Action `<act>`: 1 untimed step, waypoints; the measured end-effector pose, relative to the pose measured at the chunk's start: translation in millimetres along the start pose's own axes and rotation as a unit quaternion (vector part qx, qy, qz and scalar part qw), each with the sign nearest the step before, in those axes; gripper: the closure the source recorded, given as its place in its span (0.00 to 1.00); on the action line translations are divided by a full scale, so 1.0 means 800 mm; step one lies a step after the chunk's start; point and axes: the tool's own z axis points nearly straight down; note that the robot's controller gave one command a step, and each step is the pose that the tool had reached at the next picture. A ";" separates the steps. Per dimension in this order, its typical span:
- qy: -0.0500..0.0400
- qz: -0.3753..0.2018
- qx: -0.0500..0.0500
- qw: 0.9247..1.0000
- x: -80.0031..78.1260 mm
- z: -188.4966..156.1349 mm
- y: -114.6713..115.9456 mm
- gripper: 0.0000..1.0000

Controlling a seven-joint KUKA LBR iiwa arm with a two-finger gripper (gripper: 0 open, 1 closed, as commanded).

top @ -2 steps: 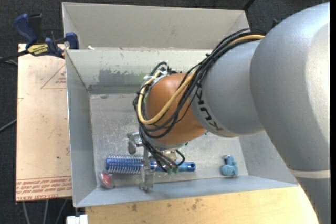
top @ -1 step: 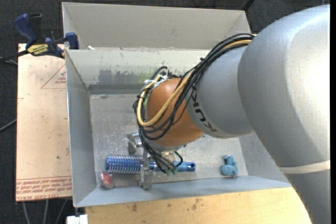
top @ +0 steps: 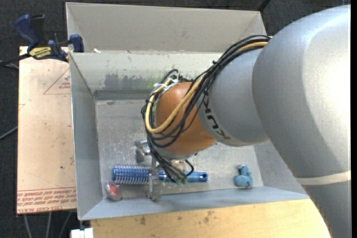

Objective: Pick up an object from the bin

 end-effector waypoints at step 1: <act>0.003 -0.001 0.000 1.000 0.003 0.002 0.000 1.00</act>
Offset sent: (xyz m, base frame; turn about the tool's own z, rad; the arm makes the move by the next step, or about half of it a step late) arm 0.0000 0.0000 0.0000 0.0000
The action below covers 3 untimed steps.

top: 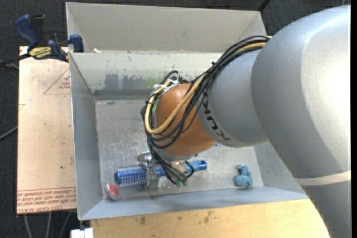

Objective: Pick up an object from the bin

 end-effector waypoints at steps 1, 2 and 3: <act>0.005 0.001 0.001 1.000 -0.001 -0.040 0.001 1.00; 0.005 0.002 0.001 1.000 -0.002 -0.064 0.001 1.00; 0.006 0.002 0.001 1.000 -0.002 -0.066 0.002 1.00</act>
Offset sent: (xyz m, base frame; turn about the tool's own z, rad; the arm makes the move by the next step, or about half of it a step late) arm 0.0002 -0.0001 0.0311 0.0000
